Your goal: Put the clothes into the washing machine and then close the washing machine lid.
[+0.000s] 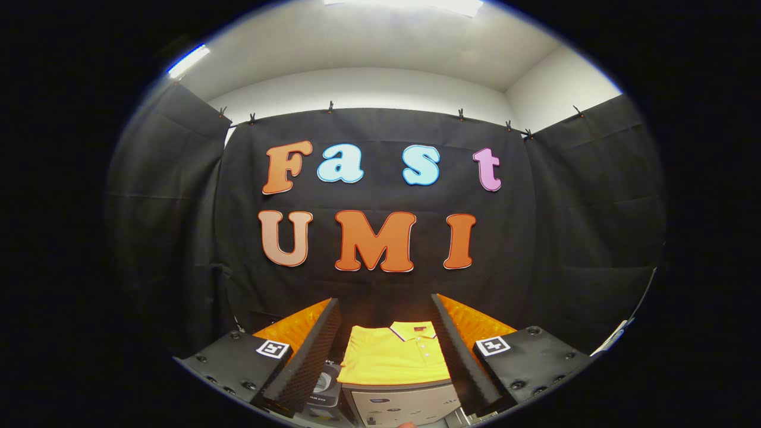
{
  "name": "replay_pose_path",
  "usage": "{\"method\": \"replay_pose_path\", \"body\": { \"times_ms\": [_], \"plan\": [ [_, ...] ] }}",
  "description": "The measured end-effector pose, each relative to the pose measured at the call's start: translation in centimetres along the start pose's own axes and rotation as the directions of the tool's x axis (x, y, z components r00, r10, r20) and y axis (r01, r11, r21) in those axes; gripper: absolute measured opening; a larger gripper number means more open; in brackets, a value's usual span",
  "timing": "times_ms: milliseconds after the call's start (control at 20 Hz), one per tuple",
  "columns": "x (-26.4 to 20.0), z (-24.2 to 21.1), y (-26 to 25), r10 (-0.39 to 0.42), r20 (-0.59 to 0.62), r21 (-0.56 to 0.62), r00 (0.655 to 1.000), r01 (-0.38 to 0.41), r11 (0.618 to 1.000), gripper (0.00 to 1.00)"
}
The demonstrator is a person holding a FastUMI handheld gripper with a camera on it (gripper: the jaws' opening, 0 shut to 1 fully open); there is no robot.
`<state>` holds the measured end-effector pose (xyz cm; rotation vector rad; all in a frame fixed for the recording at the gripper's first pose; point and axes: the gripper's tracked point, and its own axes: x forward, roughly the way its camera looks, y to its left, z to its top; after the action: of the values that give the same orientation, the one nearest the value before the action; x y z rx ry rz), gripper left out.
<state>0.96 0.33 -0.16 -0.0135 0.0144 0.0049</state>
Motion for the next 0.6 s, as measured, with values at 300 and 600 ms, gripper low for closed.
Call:
{"method": "replay_pose_path", "body": {
  "times_ms": [300,600],
  "plan": [
    [0.17,-0.33,-0.27,0.003,-0.015,0.005,1.0,-0.003,1.0,0.98],
    [0.53,-0.35,-0.81,0.005,-0.016,0.006,1.0,-0.005,1.0,0.98]
  ]
}}
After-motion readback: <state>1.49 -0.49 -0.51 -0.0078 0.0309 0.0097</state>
